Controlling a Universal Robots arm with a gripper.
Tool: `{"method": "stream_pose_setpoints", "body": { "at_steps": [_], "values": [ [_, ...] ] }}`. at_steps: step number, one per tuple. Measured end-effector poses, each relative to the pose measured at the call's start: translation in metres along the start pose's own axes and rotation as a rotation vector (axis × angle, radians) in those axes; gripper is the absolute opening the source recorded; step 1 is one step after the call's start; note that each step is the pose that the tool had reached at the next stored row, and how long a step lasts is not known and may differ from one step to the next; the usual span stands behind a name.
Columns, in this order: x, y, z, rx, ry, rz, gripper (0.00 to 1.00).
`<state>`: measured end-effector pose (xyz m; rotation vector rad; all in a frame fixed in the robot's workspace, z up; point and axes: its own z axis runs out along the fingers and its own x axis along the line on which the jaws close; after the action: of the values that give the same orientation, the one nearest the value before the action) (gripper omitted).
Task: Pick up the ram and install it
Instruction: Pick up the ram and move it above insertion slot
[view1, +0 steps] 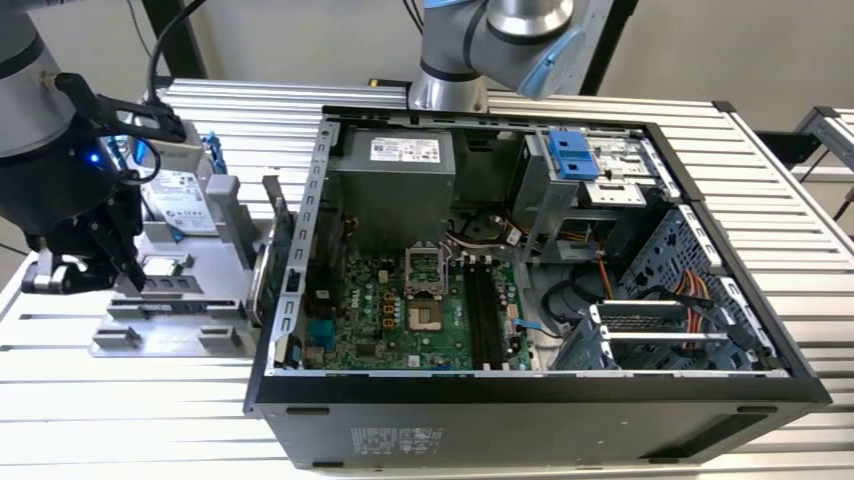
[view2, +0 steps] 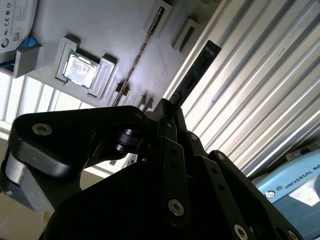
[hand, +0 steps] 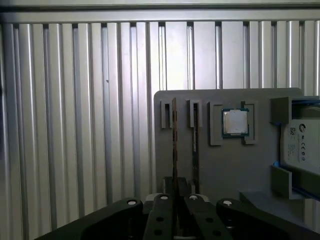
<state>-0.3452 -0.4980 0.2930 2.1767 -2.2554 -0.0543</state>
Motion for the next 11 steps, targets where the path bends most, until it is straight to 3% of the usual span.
{"method": "stream_pose_setpoints", "body": {
  "at_steps": [11],
  "values": [
    [-0.0002, 0.0003, -0.0123, 0.0001, 0.0000, 0.000, 0.00]
  ]
}}
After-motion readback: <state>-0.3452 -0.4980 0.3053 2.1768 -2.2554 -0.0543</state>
